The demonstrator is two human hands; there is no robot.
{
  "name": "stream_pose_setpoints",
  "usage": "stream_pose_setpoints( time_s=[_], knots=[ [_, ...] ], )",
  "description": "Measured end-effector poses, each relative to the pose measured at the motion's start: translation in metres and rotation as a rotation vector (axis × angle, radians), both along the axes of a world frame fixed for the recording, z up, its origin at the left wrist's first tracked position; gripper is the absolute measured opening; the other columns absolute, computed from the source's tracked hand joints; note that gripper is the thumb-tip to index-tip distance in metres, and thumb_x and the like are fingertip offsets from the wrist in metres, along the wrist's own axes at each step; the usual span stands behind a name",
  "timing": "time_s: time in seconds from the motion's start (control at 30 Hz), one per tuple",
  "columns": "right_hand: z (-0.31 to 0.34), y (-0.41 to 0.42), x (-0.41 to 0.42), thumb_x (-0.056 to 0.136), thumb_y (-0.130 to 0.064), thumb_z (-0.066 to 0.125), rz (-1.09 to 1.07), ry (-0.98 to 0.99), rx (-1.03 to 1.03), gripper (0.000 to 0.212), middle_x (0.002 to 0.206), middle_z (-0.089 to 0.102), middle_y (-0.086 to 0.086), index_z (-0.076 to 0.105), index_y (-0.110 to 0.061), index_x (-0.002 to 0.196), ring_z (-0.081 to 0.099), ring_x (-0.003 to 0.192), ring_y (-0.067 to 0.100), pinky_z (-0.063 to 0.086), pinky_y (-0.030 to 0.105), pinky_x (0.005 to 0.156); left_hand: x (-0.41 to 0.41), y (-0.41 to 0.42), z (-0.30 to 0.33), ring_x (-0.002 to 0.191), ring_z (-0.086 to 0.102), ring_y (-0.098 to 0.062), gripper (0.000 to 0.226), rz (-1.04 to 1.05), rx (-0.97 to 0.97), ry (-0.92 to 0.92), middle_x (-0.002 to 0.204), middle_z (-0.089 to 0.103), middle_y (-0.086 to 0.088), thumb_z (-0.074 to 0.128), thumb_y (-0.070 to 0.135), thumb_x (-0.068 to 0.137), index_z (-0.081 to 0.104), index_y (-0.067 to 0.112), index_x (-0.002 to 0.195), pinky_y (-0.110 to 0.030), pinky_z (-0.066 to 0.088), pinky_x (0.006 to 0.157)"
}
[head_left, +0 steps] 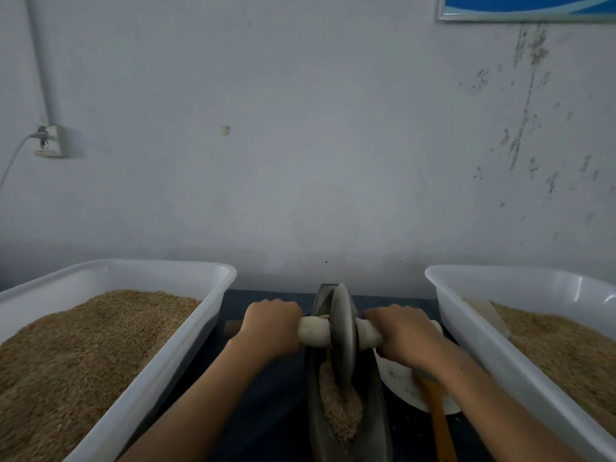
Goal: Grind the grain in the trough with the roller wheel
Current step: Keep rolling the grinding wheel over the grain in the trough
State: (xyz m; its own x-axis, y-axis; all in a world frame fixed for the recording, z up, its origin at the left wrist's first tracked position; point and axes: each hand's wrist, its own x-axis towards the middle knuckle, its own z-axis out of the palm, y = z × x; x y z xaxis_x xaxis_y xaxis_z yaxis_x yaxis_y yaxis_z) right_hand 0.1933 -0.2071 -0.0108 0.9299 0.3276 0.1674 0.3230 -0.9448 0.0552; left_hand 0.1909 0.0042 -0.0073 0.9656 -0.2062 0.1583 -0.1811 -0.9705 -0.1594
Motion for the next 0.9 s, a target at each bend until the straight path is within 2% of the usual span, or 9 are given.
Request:
stream_pose_setpoints(
  time_s=[0.1, 0.2, 0.27, 0.4, 0.53, 0.6, 0.67, 0.77, 0.9],
  knots=[
    [-0.014, 0.002, 0.005, 0.088, -0.020, 0.049, -0.017, -0.225, 0.034, 0.020, 0.102, 0.063, -0.003, 0.045, -0.028, 0.106, 0.061, 0.094, 0.023, 0.030, 0.031, 0.066, 0.000, -0.002, -0.009, 0.094, 0.059, -0.019, 0.023, -0.006, -0.054, -0.188, 0.103, 0.062, 0.001, 0.057, 0.031, 0.088, 0.053, 0.023, 0.109, -0.028, 0.036, 0.071],
    [-0.019, 0.001, 0.003, 0.089, -0.021, 0.051, -0.019, -0.291, 0.077, 0.021, 0.101, 0.063, -0.005, 0.045, -0.026, 0.108, 0.060, 0.092, 0.020, 0.027, 0.030, 0.066, -0.001, -0.002, -0.012, 0.092, 0.060, -0.018, 0.024, -0.023, -0.057, -0.254, 0.102, 0.063, 0.002, 0.057, 0.032, 0.088, 0.051, 0.023, 0.110, -0.026, 0.036, 0.070],
    [-0.014, 0.001, 0.001, 0.089, -0.020, 0.052, -0.014, -0.231, 0.038, 0.021, 0.103, 0.063, -0.002, 0.046, -0.026, 0.108, 0.060, 0.094, 0.023, 0.030, 0.030, 0.068, 0.000, 0.000, -0.008, 0.096, 0.060, -0.019, 0.028, -0.016, -0.027, -0.167, 0.107, 0.062, 0.000, 0.058, 0.031, 0.088, 0.053, 0.022, 0.113, -0.028, 0.038, 0.074],
    [0.006, 0.002, -0.007, 0.083, -0.015, 0.057, 0.014, 0.029, -0.125, 0.026, 0.106, 0.062, 0.004, 0.055, -0.021, 0.109, 0.060, 0.094, 0.024, 0.034, 0.029, 0.068, -0.004, 0.005, 0.004, 0.101, 0.060, -0.020, 0.044, 0.016, -0.025, 0.195, 0.110, 0.063, -0.003, 0.068, 0.034, 0.080, 0.054, 0.016, 0.118, -0.030, 0.043, 0.080],
    [0.018, 0.000, -0.015, 0.081, -0.018, 0.066, 0.026, 0.265, -0.171, 0.027, 0.099, 0.062, 0.003, 0.057, -0.017, 0.107, 0.061, 0.087, 0.021, 0.042, 0.029, 0.065, -0.011, 0.006, 0.007, 0.078, 0.062, -0.014, 0.034, 0.002, -0.080, 0.399, 0.076, 0.062, 0.003, 0.070, 0.026, 0.079, 0.059, 0.013, 0.108, -0.029, 0.048, 0.076],
    [0.018, 0.000, -0.014, 0.081, -0.019, 0.067, 0.018, 0.290, -0.169, 0.031, 0.102, 0.063, 0.004, 0.058, -0.017, 0.110, 0.062, 0.091, 0.021, 0.045, 0.029, 0.069, -0.010, 0.006, 0.008, 0.073, 0.060, -0.013, 0.033, 0.007, -0.075, 0.399, 0.073, 0.062, 0.002, 0.070, 0.026, 0.080, 0.060, 0.011, 0.107, -0.028, 0.048, 0.074],
    [0.014, 0.000, -0.010, 0.081, -0.018, 0.066, 0.009, 0.233, -0.140, 0.031, 0.102, 0.063, 0.003, 0.058, -0.018, 0.111, 0.062, 0.092, 0.022, 0.044, 0.030, 0.069, -0.008, 0.003, 0.007, 0.080, 0.062, -0.016, 0.036, 0.023, -0.053, 0.340, 0.082, 0.065, 0.000, 0.069, 0.028, 0.079, 0.059, 0.011, 0.109, -0.029, 0.047, 0.075],
    [0.003, 0.001, -0.005, 0.084, -0.015, 0.057, -0.011, 0.022, -0.074, 0.026, 0.106, 0.063, 0.003, 0.054, -0.022, 0.108, 0.061, 0.097, 0.025, 0.034, 0.029, 0.068, -0.002, 0.000, 0.000, 0.097, 0.060, -0.021, 0.034, 0.031, -0.003, 0.082, 0.106, 0.064, -0.002, 0.064, 0.032, 0.082, 0.056, 0.018, 0.113, -0.030, 0.041, 0.075],
    [-0.014, 0.006, 0.000, 0.090, -0.015, 0.050, -0.022, -0.284, -0.016, 0.025, 0.104, 0.062, -0.001, 0.045, -0.022, 0.114, 0.060, 0.095, 0.024, 0.032, 0.032, 0.069, 0.003, 0.000, -0.013, 0.096, 0.059, -0.020, 0.021, 0.009, -0.089, -0.183, 0.105, 0.062, 0.000, 0.054, 0.031, 0.088, 0.052, 0.023, 0.108, -0.028, 0.035, 0.071]
  ],
)
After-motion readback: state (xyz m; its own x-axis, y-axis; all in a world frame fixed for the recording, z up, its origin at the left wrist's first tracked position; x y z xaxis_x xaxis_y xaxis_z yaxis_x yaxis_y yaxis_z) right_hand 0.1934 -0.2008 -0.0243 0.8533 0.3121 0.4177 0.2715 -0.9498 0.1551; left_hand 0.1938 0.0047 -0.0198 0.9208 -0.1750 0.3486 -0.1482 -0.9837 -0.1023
